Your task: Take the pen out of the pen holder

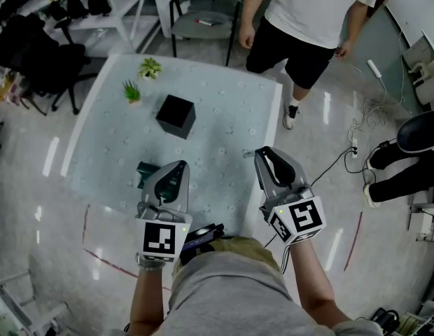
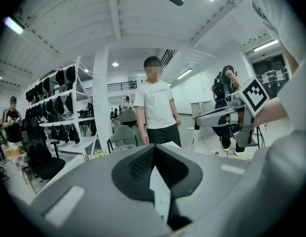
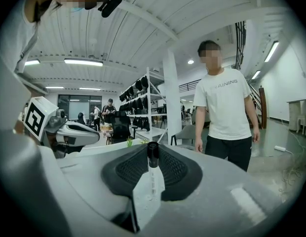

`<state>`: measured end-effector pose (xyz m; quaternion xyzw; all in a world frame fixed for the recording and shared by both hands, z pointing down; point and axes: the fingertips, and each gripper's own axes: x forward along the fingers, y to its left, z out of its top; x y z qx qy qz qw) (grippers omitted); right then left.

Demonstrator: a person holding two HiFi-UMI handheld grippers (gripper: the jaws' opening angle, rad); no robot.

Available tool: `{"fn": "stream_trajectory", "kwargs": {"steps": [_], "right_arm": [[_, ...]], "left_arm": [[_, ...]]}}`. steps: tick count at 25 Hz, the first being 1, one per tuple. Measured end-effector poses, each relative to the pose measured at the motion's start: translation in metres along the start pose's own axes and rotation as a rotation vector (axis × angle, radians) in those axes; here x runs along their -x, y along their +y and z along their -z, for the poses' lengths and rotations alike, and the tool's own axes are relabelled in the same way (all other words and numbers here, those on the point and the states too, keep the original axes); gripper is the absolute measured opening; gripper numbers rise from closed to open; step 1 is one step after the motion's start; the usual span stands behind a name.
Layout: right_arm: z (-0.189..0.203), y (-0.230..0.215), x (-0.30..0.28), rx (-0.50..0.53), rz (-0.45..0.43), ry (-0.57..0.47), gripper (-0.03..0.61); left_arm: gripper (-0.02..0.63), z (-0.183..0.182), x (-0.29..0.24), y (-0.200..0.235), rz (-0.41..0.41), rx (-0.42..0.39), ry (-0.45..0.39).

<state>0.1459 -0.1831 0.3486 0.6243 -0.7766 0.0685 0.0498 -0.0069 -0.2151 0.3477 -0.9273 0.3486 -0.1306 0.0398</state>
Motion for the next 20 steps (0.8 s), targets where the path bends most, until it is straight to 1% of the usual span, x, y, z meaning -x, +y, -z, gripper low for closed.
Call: {"fn": "stream_trajectory", "kwargs": {"steps": [5,13,16,20], "right_arm": [[-0.0002,0.0005,0.0002,0.000,-0.001,-0.002,0.067],[-0.0012,0.0017,0.0001,0.003,-0.004,-0.002,0.067],[-0.0007,0.0027,-0.0003,0.004,-0.007,0.001,0.067],[0.0005,0.0038,-0.0011,0.003,-0.010,0.001,0.067]], "left_arm": [[0.014,0.0048,0.0004,-0.0004,-0.004,0.009,0.011],[0.014,0.0026,0.0008,-0.0015,0.002,-0.007,0.006],[0.014,0.0053,0.0014,-0.0008,-0.001,0.004,0.014],[0.014,0.0000,0.0006,-0.0011,0.004,-0.009,-0.006]]}}
